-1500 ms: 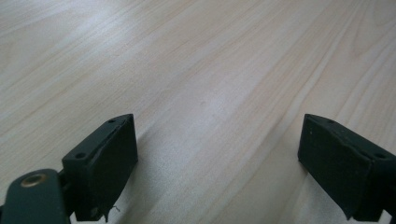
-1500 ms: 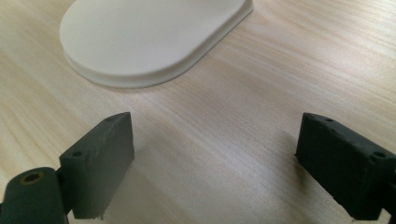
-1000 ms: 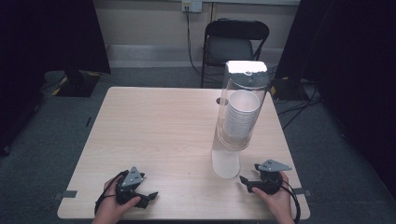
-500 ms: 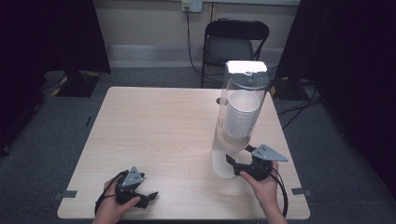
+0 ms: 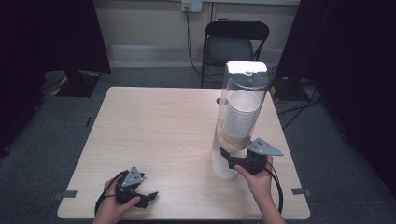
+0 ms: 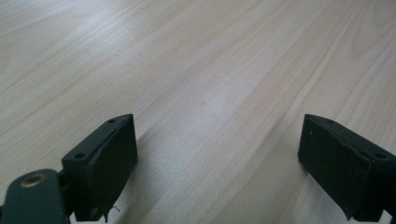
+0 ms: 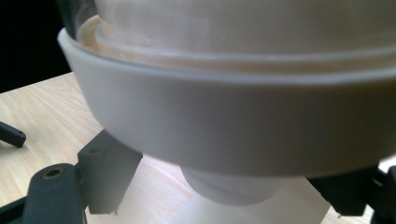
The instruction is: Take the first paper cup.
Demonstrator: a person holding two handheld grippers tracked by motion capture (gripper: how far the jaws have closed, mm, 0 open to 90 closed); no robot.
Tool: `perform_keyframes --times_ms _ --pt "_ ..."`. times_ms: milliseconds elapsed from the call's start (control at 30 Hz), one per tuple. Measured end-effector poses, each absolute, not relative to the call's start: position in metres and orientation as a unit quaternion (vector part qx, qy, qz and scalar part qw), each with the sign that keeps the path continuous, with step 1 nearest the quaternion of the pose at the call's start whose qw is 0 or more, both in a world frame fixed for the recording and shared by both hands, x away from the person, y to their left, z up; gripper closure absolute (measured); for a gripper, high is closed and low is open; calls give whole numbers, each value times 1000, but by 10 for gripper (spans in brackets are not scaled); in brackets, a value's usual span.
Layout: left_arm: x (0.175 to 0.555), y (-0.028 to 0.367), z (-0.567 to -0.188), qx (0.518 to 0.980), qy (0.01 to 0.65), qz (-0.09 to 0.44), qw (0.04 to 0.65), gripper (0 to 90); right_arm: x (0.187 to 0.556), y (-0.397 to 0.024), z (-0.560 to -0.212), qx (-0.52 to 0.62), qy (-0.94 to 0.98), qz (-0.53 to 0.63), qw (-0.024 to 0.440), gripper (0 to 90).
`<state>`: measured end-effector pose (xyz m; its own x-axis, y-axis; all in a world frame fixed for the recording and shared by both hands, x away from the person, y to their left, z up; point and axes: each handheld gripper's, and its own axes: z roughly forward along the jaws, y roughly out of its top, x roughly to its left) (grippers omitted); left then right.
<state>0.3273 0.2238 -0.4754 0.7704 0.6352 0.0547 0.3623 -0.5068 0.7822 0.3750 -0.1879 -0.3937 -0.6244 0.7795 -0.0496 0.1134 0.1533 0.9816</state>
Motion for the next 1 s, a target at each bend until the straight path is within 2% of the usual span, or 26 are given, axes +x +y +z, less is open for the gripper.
perform_keyframes --times_ms 433,700,1000 --pt "327 224 -475 851 293 170 401 113 380 -187 -390 313 696 574 297 209" --pt "327 224 -475 851 293 170 401 113 385 -189 -391 315 698 574 290 302" --pt "327 224 -475 851 293 170 401 113 385 -191 -393 312 699 572 295 332"
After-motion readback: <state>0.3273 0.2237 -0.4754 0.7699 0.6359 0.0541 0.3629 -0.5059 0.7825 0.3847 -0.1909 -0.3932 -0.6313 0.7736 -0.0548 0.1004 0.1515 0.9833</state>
